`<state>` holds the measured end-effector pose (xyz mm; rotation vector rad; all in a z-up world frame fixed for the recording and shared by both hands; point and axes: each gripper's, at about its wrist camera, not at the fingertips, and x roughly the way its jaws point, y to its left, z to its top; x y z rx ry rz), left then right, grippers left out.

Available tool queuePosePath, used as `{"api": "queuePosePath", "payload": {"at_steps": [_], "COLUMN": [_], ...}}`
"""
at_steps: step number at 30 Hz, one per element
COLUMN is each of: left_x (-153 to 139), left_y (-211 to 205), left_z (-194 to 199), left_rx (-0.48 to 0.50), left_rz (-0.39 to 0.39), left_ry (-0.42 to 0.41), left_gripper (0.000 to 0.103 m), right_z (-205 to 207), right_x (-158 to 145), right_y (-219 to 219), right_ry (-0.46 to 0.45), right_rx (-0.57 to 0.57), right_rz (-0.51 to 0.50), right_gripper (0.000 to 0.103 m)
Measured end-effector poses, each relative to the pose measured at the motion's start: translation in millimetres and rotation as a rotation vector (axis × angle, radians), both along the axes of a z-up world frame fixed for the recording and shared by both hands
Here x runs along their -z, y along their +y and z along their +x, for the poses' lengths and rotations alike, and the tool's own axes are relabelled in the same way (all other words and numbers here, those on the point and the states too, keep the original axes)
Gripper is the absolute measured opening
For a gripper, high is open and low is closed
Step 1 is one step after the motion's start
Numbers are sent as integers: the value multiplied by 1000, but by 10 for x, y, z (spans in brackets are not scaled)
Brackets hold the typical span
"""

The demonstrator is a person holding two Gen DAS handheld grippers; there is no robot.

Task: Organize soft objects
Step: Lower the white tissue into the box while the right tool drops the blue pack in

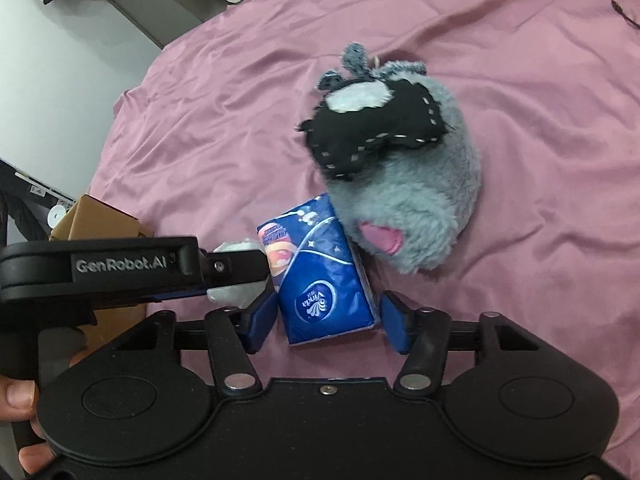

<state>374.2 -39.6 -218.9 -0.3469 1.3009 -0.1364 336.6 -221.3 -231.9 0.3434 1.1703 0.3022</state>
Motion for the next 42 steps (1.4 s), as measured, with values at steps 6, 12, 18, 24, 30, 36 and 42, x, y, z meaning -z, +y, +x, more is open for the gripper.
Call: {"api": "queuePosePath", "payload": {"at_steps": [6,12,18,24,30,36,42], "left_x": [2,-146,-377,-621,-819,-1024,-1189], "left_y": [-12,29,109,300,529,729,919], "left_z": [-20,-95,-228,-440,-646,-821,-969], "left_rx": [-4,-25,-39,-64,-86,-106,-128], "left_rz": [30,42,37,22,24,18,12], "left_ry": [4,-6,-50,-92,-124,-165,-206], "left_gripper": [37,37,37,37,37,37,37], "right_z": [-15,-58,-154,-329,-517,-637,-696], "right_x": [4,-66,-192,-418,-624,-844,-1044], "right_y": [-23,-8,-29,-85,-7,95,296], "right_ry": [-13,-22,-28,-47,-78,-118,-163], "right_rx": [-11,-21,-8,24,25,24,7], "right_rz": [4,-14,-13,4,13,10,11], "right_gripper": [50,47,46,46,46,46,46]}}
